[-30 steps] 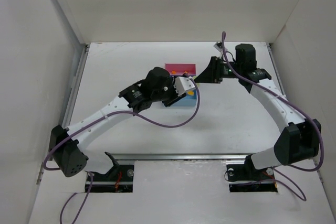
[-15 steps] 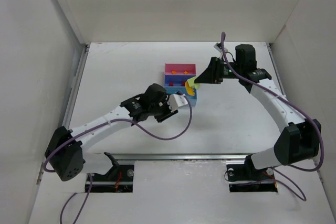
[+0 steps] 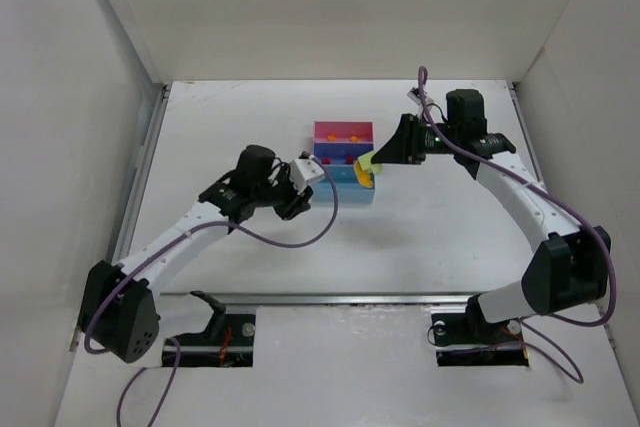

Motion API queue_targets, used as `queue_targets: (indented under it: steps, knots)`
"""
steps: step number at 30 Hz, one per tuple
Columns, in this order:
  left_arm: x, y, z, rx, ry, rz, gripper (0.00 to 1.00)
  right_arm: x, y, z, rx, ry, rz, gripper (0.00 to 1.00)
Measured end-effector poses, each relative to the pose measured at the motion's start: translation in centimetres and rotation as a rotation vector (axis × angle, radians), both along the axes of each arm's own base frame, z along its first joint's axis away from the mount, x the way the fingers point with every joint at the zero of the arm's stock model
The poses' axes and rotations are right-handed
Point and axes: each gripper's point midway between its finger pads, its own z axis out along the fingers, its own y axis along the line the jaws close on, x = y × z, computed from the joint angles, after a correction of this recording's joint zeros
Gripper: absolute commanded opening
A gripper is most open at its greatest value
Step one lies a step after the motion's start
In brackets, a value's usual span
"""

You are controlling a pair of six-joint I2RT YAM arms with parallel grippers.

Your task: Sort the legos into containers by color

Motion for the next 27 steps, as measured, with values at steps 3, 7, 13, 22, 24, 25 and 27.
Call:
queue_targets:
  steps: [3, 7, 13, 22, 24, 25, 27]
  knots:
    - [0.8, -0.1, 3.6, -0.127, -0.087, -0.048, 0.00, 0.1, -0.2, -0.1, -0.011, -0.004, -0.013, 0.00]
    - [-0.6, -0.8, 8.3, -0.255, -0.341, -0.191, 0.00, 0.0, -0.4, 0.2, -0.021, -0.017, -0.027, 0.00]
    - [-1.8, -1.6, 11.4, -0.268, -0.602, -0.351, 0.00, 0.0, -0.6, 0.6, -0.028, -0.042, -0.037, 0.00]
    - [1.7, -3.4, 9.0, -0.229, -0.438, -0.318, 0.00, 0.3, -0.7, 0.1, -0.039, -0.037, -0.040, 0.00]
    - [4.2, -4.4, 9.0, -0.227, -0.336, -0.271, 0.00, 0.5, -0.7, -0.3, -0.043, -0.029, -0.039, 0.00]
    - [5.6, -4.9, 9.1, -0.224, -0.275, -0.247, 0.00, 0.6, -0.7, -0.4, -0.046, -0.025, -0.040, 0.00]
    - [8.0, -6.0, 9.0, -0.216, -0.190, -0.212, 0.00, 0.7, -0.7, -0.7, -0.050, -0.018, -0.039, 0.00]
